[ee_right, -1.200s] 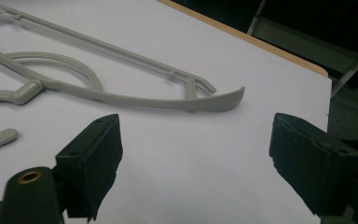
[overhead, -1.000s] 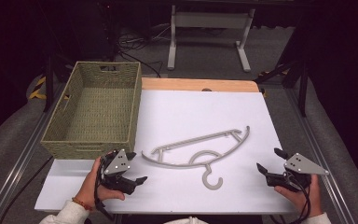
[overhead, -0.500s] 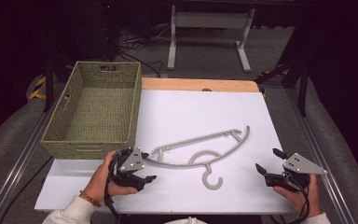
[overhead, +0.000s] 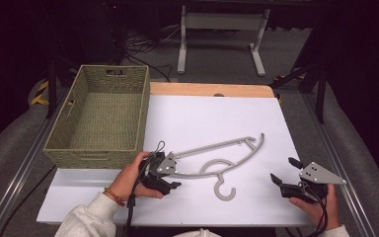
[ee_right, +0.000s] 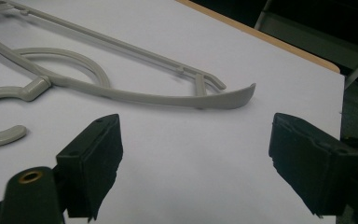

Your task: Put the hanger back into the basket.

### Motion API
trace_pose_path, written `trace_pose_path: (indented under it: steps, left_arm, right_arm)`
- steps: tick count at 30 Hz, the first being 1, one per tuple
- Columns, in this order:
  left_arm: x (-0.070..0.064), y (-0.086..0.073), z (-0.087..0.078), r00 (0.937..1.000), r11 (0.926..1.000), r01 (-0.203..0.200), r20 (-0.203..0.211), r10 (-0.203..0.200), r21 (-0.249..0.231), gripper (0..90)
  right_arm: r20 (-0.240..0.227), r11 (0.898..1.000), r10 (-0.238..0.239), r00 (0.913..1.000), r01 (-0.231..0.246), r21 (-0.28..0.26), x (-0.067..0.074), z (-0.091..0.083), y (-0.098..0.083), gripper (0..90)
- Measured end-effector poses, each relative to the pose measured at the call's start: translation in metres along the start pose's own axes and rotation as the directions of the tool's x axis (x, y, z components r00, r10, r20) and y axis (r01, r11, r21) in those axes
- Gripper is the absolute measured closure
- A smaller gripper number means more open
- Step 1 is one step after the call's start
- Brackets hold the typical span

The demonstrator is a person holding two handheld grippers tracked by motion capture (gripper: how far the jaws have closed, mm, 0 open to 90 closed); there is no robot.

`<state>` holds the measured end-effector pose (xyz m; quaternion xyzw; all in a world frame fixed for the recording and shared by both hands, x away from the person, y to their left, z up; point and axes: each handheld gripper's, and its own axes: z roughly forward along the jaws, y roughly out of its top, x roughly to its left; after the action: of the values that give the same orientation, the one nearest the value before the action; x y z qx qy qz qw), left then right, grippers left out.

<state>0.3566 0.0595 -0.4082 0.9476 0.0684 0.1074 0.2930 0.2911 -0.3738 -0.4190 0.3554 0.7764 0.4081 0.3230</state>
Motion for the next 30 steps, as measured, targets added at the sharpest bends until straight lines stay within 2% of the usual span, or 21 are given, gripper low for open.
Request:
trace_pose_path:
  steps: [2, 3, 5, 7, 9, 12, 14, 15, 16, 17, 18, 21, 22, 23, 24, 27, 30]
  left_arm:
    - [0.003, 0.007, 0.007, 0.9999, 0.9995, -0.001, 0.015, 0.000, 0.033, 34.9]
    - [0.003, 0.007, 0.007, 0.9999, 0.9995, -0.001, 0.015, 0.000, 0.033, 36.2]
    - [0.005, 0.014, 0.014, 0.9997, 0.9983, -0.015, 0.020, 0.014, 0.056, 37.2]
    - [0.009, 0.023, 0.022, 0.9986, 0.9954, -0.031, 0.046, 0.027, 0.090, 39.6]
    - [0.010, 0.025, 0.024, 0.9985, 0.9944, -0.031, 0.047, 0.027, 0.101, 40.7]
    - [0.014, 0.034, 0.036, 0.9964, 0.9834, -0.064, 0.067, 0.053, 0.170, 44.5]
    - [0.016, 0.037, 0.042, 0.9949, 0.9776, -0.082, 0.074, 0.069, 0.194, 48.0]
    - [0.017, 0.038, 0.045, 0.9948, 0.9755, -0.077, 0.081, 0.062, 0.206, 48.6]
    - [0.017, 0.040, 0.048, 0.9939, 0.9700, -0.086, 0.086, 0.068, 0.227, 49.0]
    - [0.017, 0.040, 0.048, 0.9939, 0.9700, -0.086, 0.086, 0.068, 0.227, 50.2]
    - [0.018, 0.041, 0.053, 0.9922, 0.9628, -0.097, 0.101, 0.073, 0.252, 50.7]
    - [0.019, 0.042, 0.057, 0.9902, 0.9589, -0.102, 0.120, 0.072, 0.265, 51.7]
    - [0.020, 0.043, 0.057, 0.9914, 0.9585, -0.086, 0.119, 0.055, 0.272, 52.2]
    - [0.021, 0.044, 0.057, 0.9915, 0.9583, -0.089, 0.116, 0.059, 0.272, 51.6]
    - [0.021, 0.044, 0.058, 0.9894, 0.9575, -0.092, 0.134, 0.056, 0.273, 52.4]
    - [0.021, 0.044, 0.058, 0.9818, 0.9569, -0.109, 0.180, 0.061, 0.269, 68.5]
    - [0.020, 0.044, 0.058, 0.9822, 0.9571, -0.091, 0.183, 0.041, 0.275, 74.3]
  right_arm:
    - [-0.001, 1.000, 0.001, 1.0000, -0.001, 0.003, 0.000, 0.000, 0.000, 18.4]
    - [-0.003, 1.000, 0.002, 1.0000, -0.002, 0.005, 0.000, 0.001, -0.001, 18.4]
    - [-0.004, 1.000, 0.000, 1.0000, 0.000, 0.006, 0.000, 0.001, -0.001, 18.4]
    - [-0.004, 1.000, -0.001, 1.0000, 0.001, 0.009, 0.000, 0.001, -0.001, 18.4]
    - [-0.005, 1.000, 0.000, 1.0000, 0.000, 0.011, 0.000, 0.001, -0.001, 18.3]
    - [-0.005, 1.000, -0.001, 1.0000, 0.001, 0.013, -0.001, 0.001, -0.002, 18.4]
    - [-0.003, 1.000, 0.000, 1.0000, 0.000, 0.013, -0.001, 0.001, -0.002, 18.3]
    - [-0.004, 1.000, 0.000, 1.0000, 0.000, 0.013, -0.001, 0.001, -0.002, 18.3]
    - [-0.004, 1.000, 0.000, 1.0000, 0.000, 0.013, -0.001, 0.000, -0.002, 18.4]
    - [-0.004, 1.000, 0.000, 1.0000, 0.000, 0.013, -0.001, 0.000, -0.002, 18.4]
    - [-0.003, 1.000, 0.001, 1.0000, -0.001, 0.012, -0.001, 0.000, -0.002, 18.3]
    - [-0.004, 1.000, 0.003, 1.0000, -0.002, 0.012, -0.002, 0.001, -0.002, 18.3]
    - [-0.004, 1.000, 0.002, 1.0000, -0.002, 0.014, -0.001, 0.001, -0.002, 18.3]
    - [-0.004, 1.000, 0.000, 1.0000, 0.000, 0.014, -0.001, 0.001, -0.002, 18.3]
    - [-0.005, 1.000, -0.001, 1.0000, 0.001, 0.015, -0.001, 0.001, -0.002, 18.3]
    - [-0.007, 1.000, -0.005, 1.0000, 0.005, 0.019, -0.001, 0.002, -0.002, 18.3]
    - [-0.007, 1.000, -0.005, 1.0000, 0.005, 0.024, -0.001, 0.002, -0.002, 18.2]
